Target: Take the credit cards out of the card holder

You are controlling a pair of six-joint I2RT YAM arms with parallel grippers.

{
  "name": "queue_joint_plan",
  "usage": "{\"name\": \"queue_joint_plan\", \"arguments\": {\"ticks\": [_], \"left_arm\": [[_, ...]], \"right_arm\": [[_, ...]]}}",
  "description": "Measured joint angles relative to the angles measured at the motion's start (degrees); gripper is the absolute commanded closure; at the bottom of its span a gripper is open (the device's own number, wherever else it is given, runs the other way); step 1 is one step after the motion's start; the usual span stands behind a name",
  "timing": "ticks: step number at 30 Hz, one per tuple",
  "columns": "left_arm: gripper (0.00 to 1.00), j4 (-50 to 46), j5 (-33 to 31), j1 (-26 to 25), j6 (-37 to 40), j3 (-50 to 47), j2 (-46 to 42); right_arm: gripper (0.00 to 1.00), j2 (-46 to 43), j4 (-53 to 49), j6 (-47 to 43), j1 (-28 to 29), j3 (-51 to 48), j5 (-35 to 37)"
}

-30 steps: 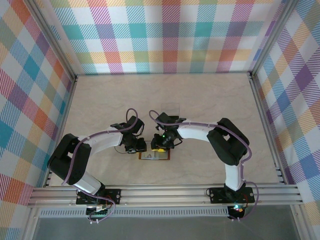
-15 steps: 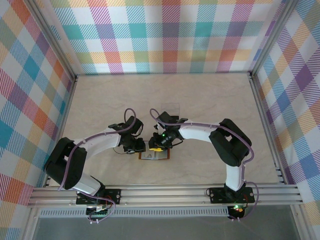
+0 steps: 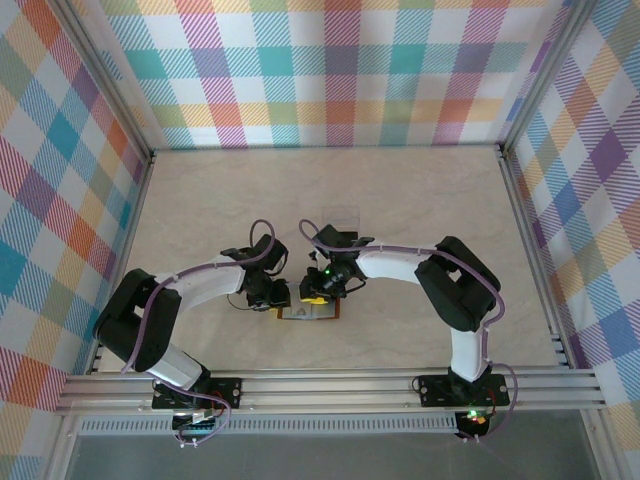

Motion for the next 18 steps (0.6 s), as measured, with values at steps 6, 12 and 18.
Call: {"name": "queue_joint_plan", "arguments": {"ticks": [6, 12, 18], "left_arm": [[0.75, 0.0, -0.2, 0.0, 0.0, 0.0, -0.1], [0.76, -1.2, -0.8, 0.0, 0.0, 0.0, -2.4], [0.76, -2.7, -1.0, 0.0, 0.0, 1.9, -5.9]], "right_arm": [[0.69, 0.0, -2.5, -0.9, -0.2, 0.3, 1.8], [0.65, -0.1, -2.5, -1.3, -0.2, 0.5, 1.6], [0.65, -2.1, -2.4, -1.2, -0.9, 0.5, 1.2]]}}
